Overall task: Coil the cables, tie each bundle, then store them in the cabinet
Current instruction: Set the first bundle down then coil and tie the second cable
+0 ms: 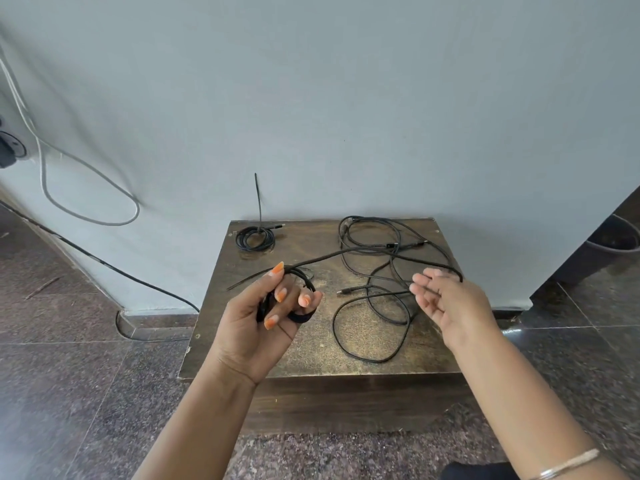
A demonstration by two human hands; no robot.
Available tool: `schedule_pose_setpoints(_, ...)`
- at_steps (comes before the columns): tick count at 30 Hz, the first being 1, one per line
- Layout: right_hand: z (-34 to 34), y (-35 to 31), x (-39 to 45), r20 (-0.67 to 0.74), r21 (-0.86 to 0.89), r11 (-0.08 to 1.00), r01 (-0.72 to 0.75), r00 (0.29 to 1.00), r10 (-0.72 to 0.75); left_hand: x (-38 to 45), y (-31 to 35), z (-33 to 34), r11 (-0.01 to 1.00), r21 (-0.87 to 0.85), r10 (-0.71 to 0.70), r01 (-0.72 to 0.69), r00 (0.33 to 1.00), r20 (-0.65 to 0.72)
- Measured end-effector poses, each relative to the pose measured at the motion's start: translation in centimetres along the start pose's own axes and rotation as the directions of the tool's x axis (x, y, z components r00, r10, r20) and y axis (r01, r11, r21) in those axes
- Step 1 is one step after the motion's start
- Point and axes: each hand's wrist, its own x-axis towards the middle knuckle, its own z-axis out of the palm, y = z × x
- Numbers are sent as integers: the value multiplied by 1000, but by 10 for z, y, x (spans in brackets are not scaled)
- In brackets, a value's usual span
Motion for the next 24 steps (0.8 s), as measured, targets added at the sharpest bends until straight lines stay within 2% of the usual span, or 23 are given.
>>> schedule_pose_setpoints(3,1,-5,-5,4,33,988,152,988,-152,1,0,-1,1000,-6,10,-10,1000,-11)
schedule_pose_setpoints(5,2,-9,-8,20,86,976,199,979,-201,2,-1,-1,1000,-8,9,-9,1000,-16)
schedule_pose_setpoints(10,-1,-17,-12,165,209,963,169,965,-205,3,-3,-2,1000,1,-4,4,1000,-17)
schedule_pose_setpoints(12,-3,-18,-12,213,100,975,200,952,-218,3,-2,-3,1000,-4,2,-2,1000,-20)
schedule_pose_setpoints(14,-6,-15,-9,170,-166,922,349,931,-322,3,-2,-3,1000,-7,14,-14,1000,-28)
schedule_pose_setpoints(17,-9,-12,-5,140,-563,618,548,800,-583,3,-2,-3,1000,-1,24,-24,999,-43)
schedule_pose_setpoints(18,-10,-13,-5,146,-616,539,575,756,-638,3,-3,-3,1000,0,24,-24,999,-45)
schedule_pose_setpoints(19,-10,-13,-5,155,-622,504,599,725,-671,3,-3,-4,1000,-1,22,-22,999,-47)
schedule_pose_setpoints(20,-9,-14,-4,155,-553,544,631,719,-677,3,-2,-4,1000,-3,19,-19,999,-46)
schedule_pose_setpoints(21,-7,-16,-6,157,-407,642,650,742,-652,3,-2,-4,1000,-4,16,-16,999,-42)
schedule_pose_setpoints(22,-6,-19,-9,174,-231,740,631,775,-607,3,-2,-4,1000,-5,14,-14,999,-38)
schedule_pose_setpoints(24,-4,-23,-15,241,52,845,532,814,-528,3,-3,-4,1000,-4,9,-9,999,-33)
